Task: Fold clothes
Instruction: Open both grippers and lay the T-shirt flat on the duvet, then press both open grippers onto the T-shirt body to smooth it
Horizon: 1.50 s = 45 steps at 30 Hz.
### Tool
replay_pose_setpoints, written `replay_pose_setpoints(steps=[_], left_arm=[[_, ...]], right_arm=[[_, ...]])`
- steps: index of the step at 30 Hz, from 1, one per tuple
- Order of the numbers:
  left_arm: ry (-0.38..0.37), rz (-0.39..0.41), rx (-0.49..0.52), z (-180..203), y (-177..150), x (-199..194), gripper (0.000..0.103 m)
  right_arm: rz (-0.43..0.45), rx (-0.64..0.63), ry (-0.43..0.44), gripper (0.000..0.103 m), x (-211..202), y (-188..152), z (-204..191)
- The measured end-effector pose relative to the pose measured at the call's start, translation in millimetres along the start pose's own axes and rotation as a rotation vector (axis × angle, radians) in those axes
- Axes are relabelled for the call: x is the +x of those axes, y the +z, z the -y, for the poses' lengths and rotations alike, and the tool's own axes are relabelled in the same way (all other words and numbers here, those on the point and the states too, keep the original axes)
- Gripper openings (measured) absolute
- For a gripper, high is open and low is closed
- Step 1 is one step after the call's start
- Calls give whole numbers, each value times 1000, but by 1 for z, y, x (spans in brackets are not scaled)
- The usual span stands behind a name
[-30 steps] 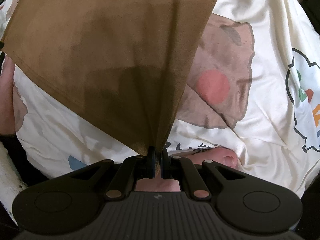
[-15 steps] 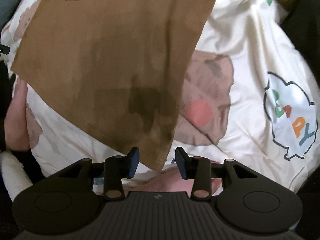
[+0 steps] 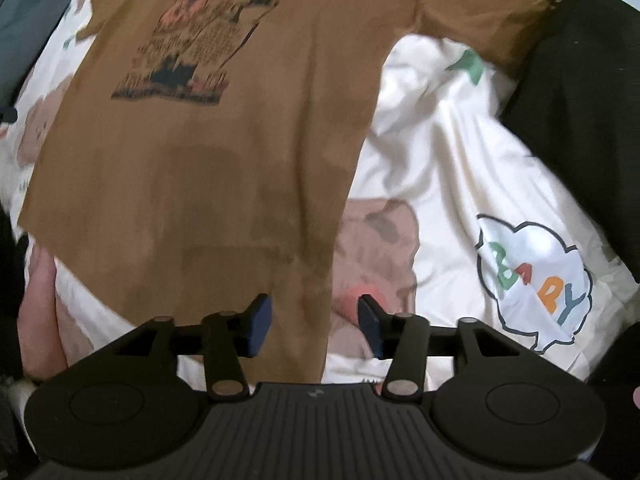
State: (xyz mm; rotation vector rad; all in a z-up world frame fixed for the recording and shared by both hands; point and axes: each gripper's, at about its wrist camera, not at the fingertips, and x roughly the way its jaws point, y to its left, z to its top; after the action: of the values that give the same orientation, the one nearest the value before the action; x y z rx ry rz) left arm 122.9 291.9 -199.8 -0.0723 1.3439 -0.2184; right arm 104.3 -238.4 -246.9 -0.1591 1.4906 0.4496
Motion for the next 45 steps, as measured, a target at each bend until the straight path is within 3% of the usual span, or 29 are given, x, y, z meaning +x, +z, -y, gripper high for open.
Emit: replay_pose_setpoints(steps=[5,8,12,18,24,29,32,34,36,41,45], left_arm=[[2,70,-10,15,15,-10,73],[14,111,-6,23,22,-19,80],[38,138,-1,30,35,-26,81],[47,190,-15,37,60,-35,85],[71,273,-78,44,81,-48,85],[81,325,-106,53,98,-69,88],[71,357,-103,57,108,-76,92],[76,361,-84,61,116,-74,92],[110,371,-54,66,125,-70,92],[153,407,-8,70,140,-57,97],[161,421,-12,65,154,-34,98]], right_arm=[[47,59,-36,69,-23,11,6],[89,73,-69,72,-32,18,-5],[172,49,-128,73,-45,29,-13],[169,55,-176,73,-31,41,-24],[224,58,-272,73,-52,48,-37],[282,72,-272,73,-91,47,-51],[347,162,-231,73,-110,46,-57],[377,138,-223,73,-114,52,-63],[418,103,-263,73,-112,63,-65],[428,189,-231,73,-93,92,-38],[407,127,-233,73,-68,116,-31]])
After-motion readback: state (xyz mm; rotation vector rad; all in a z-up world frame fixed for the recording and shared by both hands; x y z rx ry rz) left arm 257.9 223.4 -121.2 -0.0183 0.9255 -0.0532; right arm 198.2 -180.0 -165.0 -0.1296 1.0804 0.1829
